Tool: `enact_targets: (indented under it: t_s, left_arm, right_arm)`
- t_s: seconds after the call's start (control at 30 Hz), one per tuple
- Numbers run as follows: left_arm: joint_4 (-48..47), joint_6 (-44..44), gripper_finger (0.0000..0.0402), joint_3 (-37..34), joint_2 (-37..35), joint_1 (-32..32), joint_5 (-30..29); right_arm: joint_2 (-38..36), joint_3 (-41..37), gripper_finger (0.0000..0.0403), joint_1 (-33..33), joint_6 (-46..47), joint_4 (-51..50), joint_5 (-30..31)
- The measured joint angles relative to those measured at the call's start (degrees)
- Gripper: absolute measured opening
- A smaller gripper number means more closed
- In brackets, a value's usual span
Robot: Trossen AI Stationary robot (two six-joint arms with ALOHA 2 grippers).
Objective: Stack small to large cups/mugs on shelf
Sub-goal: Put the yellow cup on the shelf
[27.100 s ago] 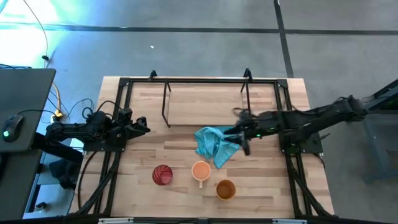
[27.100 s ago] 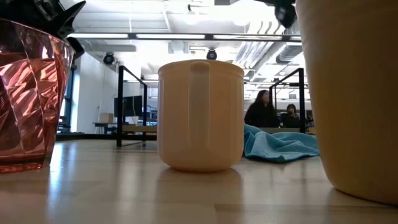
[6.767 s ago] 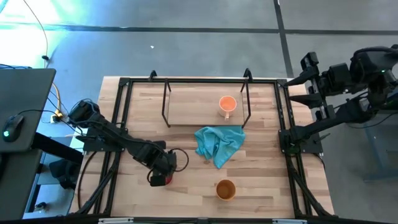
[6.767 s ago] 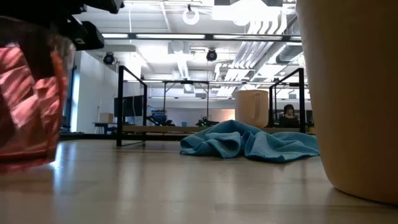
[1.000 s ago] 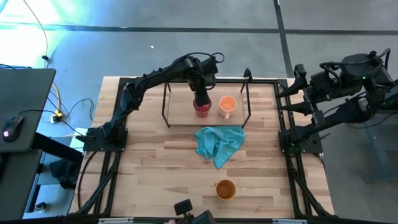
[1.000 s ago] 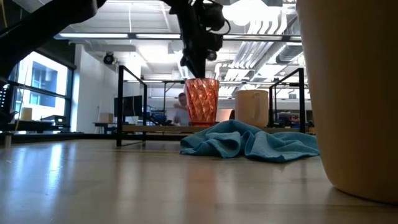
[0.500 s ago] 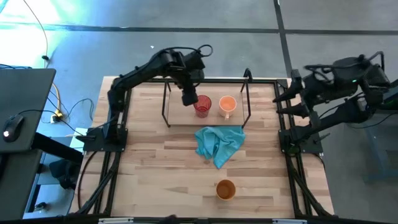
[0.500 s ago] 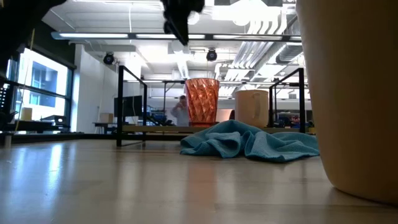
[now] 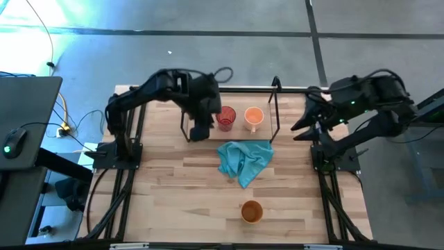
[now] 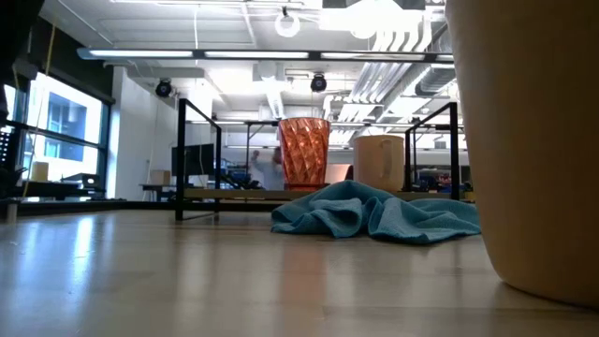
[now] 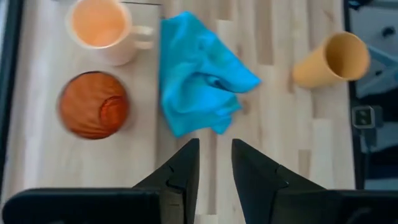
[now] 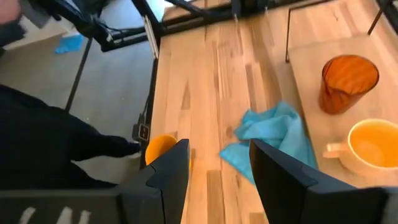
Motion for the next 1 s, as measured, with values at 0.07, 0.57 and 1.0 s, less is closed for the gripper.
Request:
enact_targets:
  t_s: [0.07, 0.57, 1.0]
  left_arm:
    - [0.0, -0.02, 0.0083, -0.02, -0.02, -2.31, 0.0]
    - [5.55, -6.47, 0.0083, -1.73, 0.88, -17.3, -1.21]
    - [15.76, -21.08, 0.0083, -1.75, 9.82, -23.79, -8.72]
  right_arm:
    - [0.82, 0.0, 0.0161, 0.0, 0.97, -0.81, -0.01]
    - [8.39, 0.0, 0.0161, 2.71, 6.15, -4.62, -0.17]
    - [8.57, 0.0, 0.0161, 3.84, 1.12, -5.93, 10.08]
